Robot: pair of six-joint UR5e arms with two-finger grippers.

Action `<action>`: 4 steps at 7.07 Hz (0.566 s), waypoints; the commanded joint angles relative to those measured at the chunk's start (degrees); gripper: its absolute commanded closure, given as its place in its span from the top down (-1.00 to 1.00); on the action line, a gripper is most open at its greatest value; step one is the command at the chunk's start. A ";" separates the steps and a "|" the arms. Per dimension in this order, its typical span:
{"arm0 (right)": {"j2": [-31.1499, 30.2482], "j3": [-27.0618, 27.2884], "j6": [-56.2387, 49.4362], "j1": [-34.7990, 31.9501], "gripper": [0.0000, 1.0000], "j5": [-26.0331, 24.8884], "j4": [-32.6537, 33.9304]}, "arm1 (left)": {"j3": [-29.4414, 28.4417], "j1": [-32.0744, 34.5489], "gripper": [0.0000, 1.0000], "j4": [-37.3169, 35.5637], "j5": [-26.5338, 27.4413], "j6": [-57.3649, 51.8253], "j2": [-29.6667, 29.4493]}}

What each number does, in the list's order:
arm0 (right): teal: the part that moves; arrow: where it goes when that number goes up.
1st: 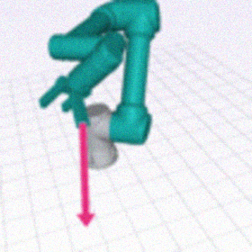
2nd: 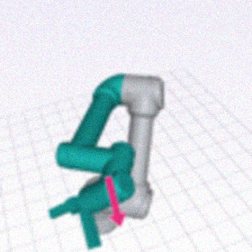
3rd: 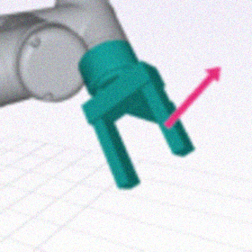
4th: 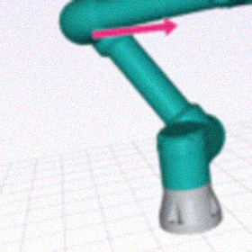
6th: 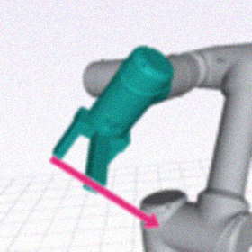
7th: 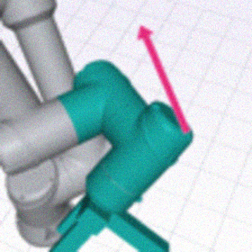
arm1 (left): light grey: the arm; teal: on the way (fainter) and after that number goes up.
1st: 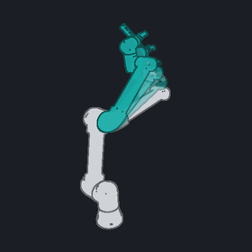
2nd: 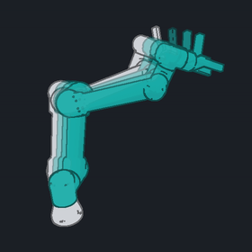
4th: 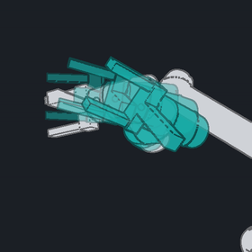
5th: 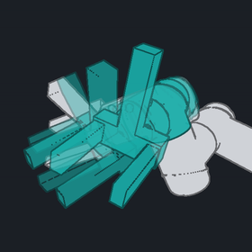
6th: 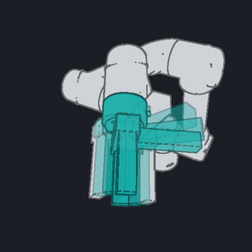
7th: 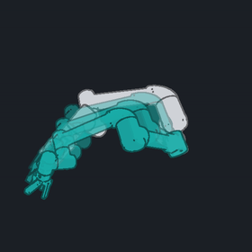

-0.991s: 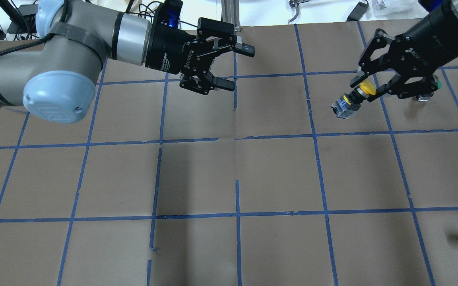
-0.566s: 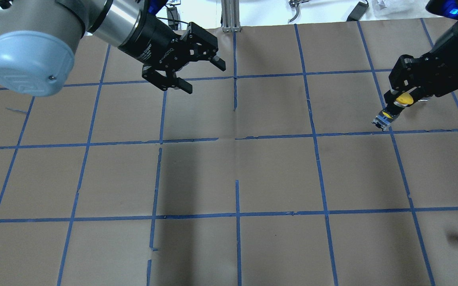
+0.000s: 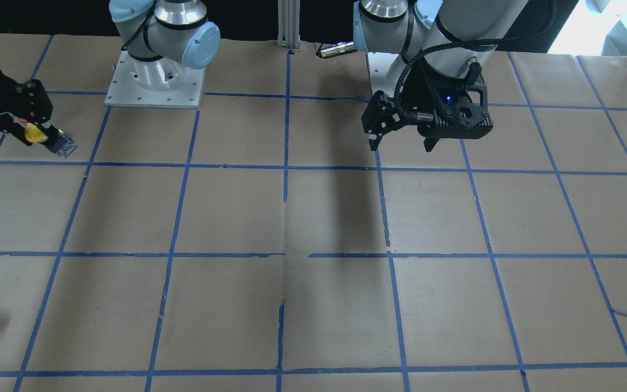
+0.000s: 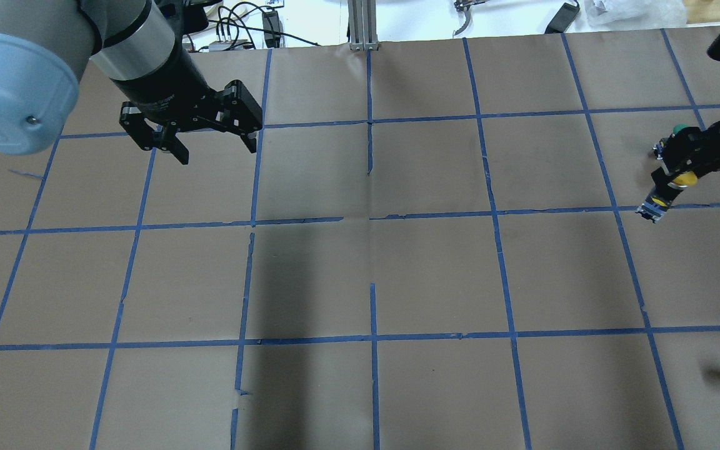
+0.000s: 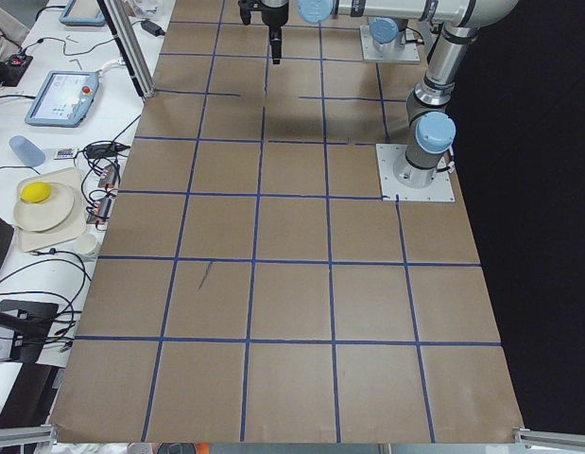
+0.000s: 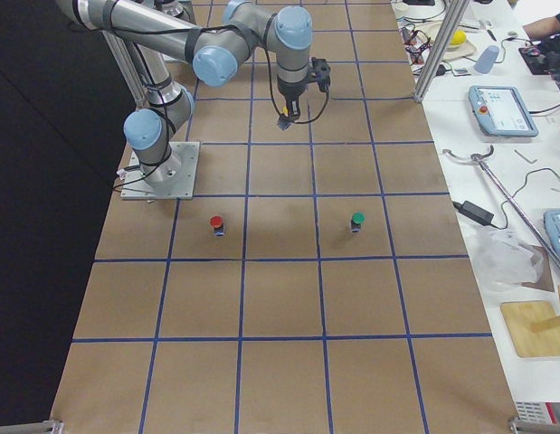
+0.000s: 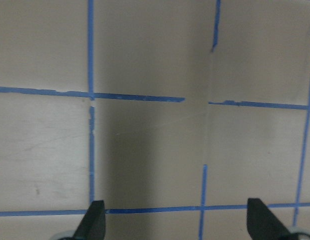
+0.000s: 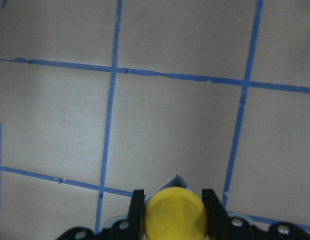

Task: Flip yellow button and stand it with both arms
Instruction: 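Lower the button upright onto the table with the right gripper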

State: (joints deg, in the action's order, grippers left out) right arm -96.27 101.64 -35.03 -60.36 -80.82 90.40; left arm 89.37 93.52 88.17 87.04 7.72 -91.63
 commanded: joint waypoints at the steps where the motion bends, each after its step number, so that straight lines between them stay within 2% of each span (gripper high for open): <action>1: 0.38 4.59 3.81 8.12 -0.58 -4.51 7.62 | 0.71 -0.09 1.00 -0.19 3.48 -4.34 0.57; 2: 0.90 7.67 4.70 9.03 -0.57 -6.17 14.39 | 1.07 -0.09 1.00 -0.27 3.83 -6.55 0.93; 4: 1.70 11.12 10.65 9.03 -0.55 -8.30 20.66 | 1.07 -0.18 1.00 -1.06 3.66 -5.26 0.93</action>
State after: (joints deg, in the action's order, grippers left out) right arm -95.03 110.67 -27.91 -51.64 -88.09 106.63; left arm 90.38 93.41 87.65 90.71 2.09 -90.76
